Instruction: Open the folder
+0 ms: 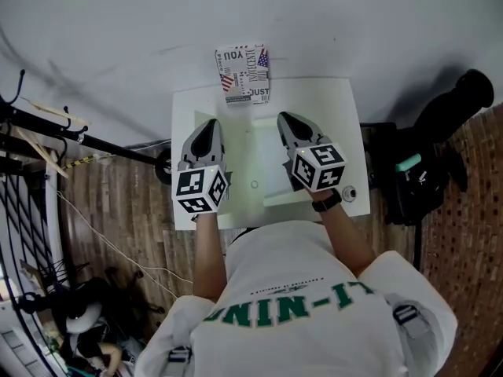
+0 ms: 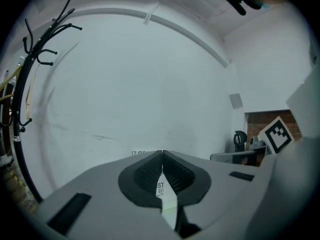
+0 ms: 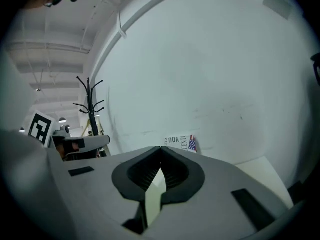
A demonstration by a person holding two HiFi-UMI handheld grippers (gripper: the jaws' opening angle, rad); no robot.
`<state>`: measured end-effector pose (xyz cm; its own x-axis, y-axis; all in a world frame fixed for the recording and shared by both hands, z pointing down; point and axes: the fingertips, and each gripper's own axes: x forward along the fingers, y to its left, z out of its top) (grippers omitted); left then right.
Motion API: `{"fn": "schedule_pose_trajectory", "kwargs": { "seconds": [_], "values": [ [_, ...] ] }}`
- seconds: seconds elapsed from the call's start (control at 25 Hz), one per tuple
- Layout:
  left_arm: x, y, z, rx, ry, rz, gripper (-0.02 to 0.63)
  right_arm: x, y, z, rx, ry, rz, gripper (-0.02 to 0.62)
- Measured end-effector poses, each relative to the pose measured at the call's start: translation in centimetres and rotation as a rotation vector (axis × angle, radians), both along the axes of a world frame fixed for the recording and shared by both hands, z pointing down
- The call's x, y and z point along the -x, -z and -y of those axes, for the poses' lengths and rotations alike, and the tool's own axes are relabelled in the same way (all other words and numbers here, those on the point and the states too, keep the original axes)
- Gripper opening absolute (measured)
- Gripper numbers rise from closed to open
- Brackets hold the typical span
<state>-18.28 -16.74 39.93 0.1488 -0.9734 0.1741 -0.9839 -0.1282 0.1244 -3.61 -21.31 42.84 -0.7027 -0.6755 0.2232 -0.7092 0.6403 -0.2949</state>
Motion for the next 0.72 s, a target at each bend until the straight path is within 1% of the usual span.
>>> {"fn": "schedule_pose_trajectory", "kwargs": {
  "seconds": [0.2,0.36,0.48,0.72],
  "values": [
    [-2.9,1.2,0.9,-0.017,-0.036,0.038,0.015,-3.5,3.4,0.3,-0.117,-0.095,-0.027,0.017],
    [-4.9,2.5,1.5,-0.044,-0.059,0.070,0.015,-5.7,4.9,0.5,-0.173,-0.143,-0.062,0.017],
    [-5.8,3.2,1.9,-0.059,-0.056,0.090,0.015,-7.0,5.6,0.5,-0.197,-0.163,-0.080,0.017],
    [-7.4,3.7,2.0,-0.068,-0.055,0.090,0.015,-8.4,6.3,0.1,-0.208,-0.174,-0.091,0.016]
  ]
}}
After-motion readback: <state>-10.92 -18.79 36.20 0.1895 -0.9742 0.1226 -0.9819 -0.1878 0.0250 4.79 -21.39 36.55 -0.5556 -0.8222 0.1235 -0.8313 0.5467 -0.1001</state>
